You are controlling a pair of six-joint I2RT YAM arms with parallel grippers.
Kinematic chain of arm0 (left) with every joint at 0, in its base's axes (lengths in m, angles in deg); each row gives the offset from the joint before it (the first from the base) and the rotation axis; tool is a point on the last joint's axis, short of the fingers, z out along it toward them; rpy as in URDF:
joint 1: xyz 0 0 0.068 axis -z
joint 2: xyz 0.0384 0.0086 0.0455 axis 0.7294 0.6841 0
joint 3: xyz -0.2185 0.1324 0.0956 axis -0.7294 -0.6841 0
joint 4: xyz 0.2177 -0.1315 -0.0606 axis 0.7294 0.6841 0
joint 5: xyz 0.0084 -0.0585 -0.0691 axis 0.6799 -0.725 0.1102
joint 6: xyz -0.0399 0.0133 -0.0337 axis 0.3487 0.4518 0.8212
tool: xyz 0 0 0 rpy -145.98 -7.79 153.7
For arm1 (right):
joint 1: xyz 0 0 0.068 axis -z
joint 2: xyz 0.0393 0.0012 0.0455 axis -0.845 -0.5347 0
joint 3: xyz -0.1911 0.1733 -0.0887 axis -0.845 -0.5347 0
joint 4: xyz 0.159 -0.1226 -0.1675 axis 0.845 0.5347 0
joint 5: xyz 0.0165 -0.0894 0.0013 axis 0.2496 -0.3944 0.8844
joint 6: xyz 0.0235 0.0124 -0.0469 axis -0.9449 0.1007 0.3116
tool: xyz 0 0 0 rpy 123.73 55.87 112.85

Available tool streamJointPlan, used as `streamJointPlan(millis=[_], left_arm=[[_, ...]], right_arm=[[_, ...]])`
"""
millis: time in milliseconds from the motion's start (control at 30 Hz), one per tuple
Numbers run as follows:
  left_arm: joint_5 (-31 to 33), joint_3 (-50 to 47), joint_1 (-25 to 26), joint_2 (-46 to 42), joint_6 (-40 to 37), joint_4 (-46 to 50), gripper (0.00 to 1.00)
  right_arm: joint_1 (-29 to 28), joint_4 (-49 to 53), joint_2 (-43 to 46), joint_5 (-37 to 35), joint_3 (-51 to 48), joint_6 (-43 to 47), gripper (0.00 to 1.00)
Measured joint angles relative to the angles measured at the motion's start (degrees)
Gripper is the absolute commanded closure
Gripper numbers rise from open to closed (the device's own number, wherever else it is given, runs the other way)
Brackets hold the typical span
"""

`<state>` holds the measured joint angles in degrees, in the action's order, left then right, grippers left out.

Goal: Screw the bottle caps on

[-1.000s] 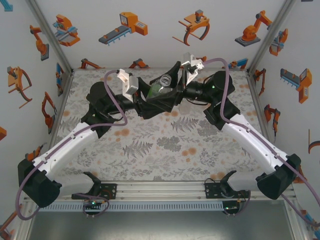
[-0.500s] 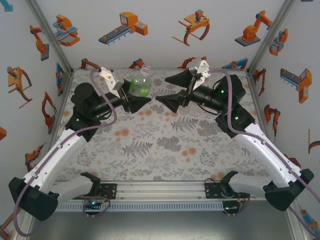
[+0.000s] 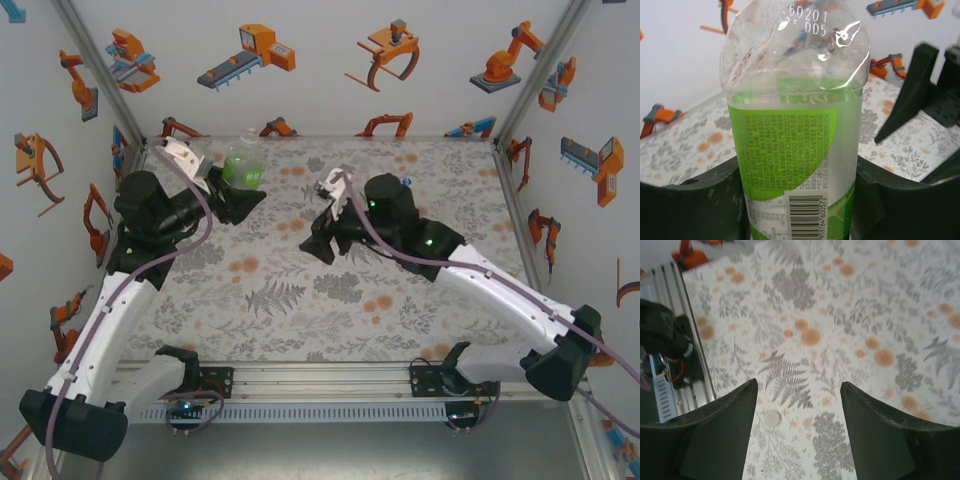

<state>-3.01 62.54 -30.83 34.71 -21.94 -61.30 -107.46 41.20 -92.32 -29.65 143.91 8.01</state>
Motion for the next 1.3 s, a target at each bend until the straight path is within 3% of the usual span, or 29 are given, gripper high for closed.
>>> streamJointPlan(millis=[267, 667, 1033, 1300], left_arm=[[5.0, -4.7, -3.7, -1.2, -3.3, 3.7, 1.00], [11.8, -10.7, -4.2, -1.4, -11.5, 7.6, 1.00], [22.5, -12.9, -4.2, -1.8, -13.9, 7.9, 0.98], [25.8, -12.9, -4.6, -2.0, -14.5, 7.9, 0.98]], right_arm=[[-6.6, 4.6, -10.3, -7.8, -1.2, -3.7, 0.45], [-14.2, 13.5, -23.4, -19.5, 0.3, -15.4, 0.50], [-19.5, 19.3, -33.0, -22.5, 7.6, -16.6, 0.50], [-20.0, 21.4, -37.1, -22.4, 9.4, -15.8, 0.50]])
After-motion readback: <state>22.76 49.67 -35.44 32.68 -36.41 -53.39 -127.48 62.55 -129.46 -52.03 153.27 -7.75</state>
